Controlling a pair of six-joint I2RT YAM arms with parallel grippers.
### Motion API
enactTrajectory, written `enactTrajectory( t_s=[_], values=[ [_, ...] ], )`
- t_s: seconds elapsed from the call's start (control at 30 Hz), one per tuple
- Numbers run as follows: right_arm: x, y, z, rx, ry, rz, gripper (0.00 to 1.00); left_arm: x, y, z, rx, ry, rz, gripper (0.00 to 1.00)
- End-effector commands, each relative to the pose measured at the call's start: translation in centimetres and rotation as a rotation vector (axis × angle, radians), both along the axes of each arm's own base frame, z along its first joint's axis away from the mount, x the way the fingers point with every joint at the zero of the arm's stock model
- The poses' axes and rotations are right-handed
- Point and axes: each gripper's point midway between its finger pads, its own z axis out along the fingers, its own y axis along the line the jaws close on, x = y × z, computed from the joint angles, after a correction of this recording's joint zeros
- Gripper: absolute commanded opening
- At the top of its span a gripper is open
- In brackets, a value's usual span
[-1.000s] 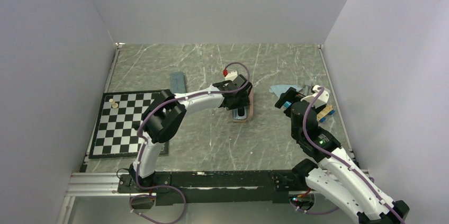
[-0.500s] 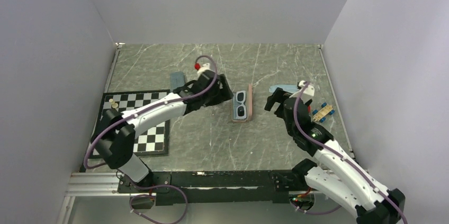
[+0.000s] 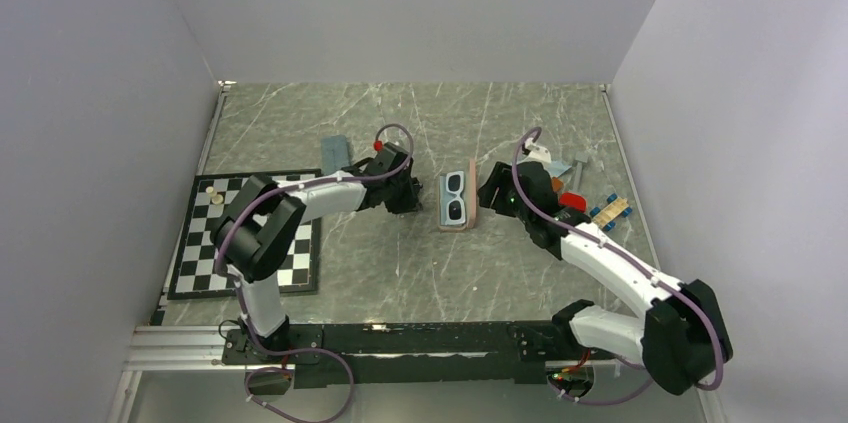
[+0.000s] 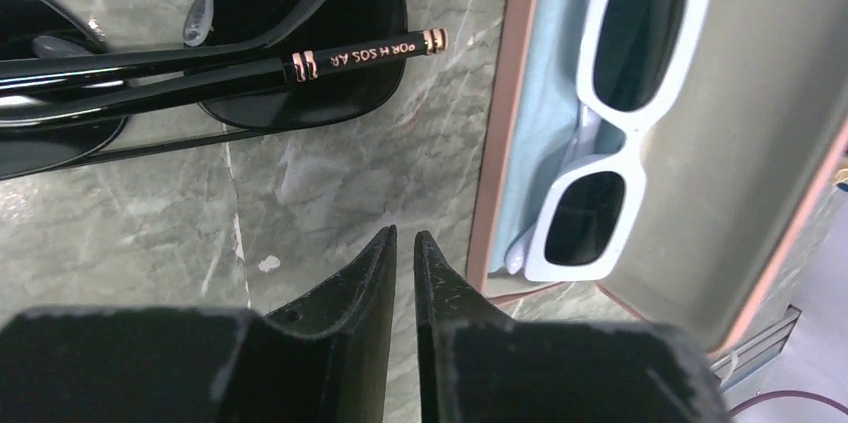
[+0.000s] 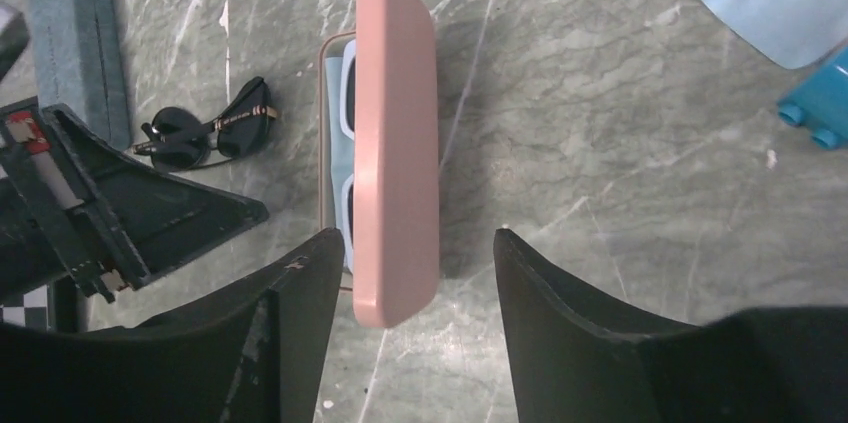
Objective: Organize the sunglasses
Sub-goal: Close the case with sunglasses at the center of the board.
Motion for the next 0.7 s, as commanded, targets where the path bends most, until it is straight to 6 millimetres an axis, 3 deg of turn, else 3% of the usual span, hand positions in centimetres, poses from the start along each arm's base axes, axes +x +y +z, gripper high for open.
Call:
enactTrajectory(
  t_s=[0.0,0.17,0.37,0.67],
  values=[
    [2.3,1.8,1.6,0.098,-0.072,0.039,0.60,1.2,-2.2,0.7,-0.042,-0.030,-0.038,0.16],
    [2.8,3.0,0.7,0.144,-0.085,0.094,0.53,1.6,-2.7,-0.4,-0.018,-0.025,-0.049,0.15],
    [3.4,3.3,-0.4,0.127,-0.060,0.101,0.38,2.0,-3.2,-1.2,0.007,-0.019,-0.060,0.12],
    [3.6,3.7,-1.6,0.110,-0.032,0.126,0.28,2.7,-4.0,-1.8,0.019,-0.012,-0.072,0.10]
  ],
)
